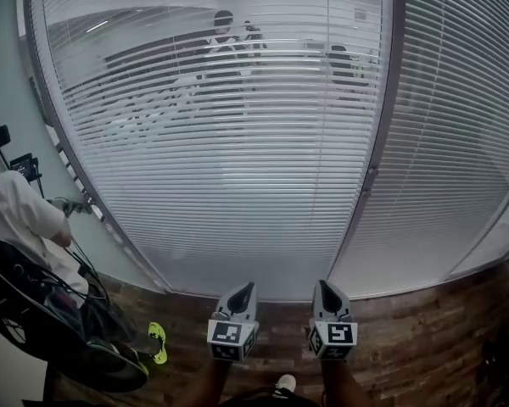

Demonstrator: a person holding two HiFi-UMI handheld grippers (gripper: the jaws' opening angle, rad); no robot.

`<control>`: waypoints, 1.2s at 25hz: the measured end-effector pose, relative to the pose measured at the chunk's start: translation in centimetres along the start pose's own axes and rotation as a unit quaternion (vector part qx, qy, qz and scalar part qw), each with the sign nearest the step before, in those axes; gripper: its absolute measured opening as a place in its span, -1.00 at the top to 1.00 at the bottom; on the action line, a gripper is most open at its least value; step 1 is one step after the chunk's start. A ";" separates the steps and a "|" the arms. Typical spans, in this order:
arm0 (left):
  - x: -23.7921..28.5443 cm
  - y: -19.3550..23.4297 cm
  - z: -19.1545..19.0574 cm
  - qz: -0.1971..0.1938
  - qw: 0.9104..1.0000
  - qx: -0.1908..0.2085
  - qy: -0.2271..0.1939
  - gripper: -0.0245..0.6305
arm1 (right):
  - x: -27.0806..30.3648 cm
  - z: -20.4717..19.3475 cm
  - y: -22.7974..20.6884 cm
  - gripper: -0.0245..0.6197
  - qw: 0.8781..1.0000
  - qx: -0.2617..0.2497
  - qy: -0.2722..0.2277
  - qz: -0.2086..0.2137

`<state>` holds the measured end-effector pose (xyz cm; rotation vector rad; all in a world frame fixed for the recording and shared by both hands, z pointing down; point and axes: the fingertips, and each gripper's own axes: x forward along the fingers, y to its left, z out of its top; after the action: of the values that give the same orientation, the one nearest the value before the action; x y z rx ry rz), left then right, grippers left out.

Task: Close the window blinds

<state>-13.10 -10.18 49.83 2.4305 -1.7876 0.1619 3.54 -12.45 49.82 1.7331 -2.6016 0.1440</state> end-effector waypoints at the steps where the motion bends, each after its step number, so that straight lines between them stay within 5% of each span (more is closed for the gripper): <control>1: 0.4 0.0 0.1 0.000 1.000 0.001 -0.001 0.93 | 0.3 -0.1 -0.3 0.91 1.000 0.001 0.001 0.000; 7: 2.3 -0.8 0.8 0.008 1.000 0.000 -0.002 0.93 | 1.2 -0.7 -2.8 0.91 0.999 0.031 0.003 -0.006; 30: 7.2 -5.1 1.0 -0.015 1.000 -0.020 0.005 0.93 | 2.2 -1.6 -8.4 0.91 0.999 0.022 0.028 -0.020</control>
<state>-6.07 -15.64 49.80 2.4240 -1.7320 0.1330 10.38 -17.61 52.12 1.7674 -2.5409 0.2480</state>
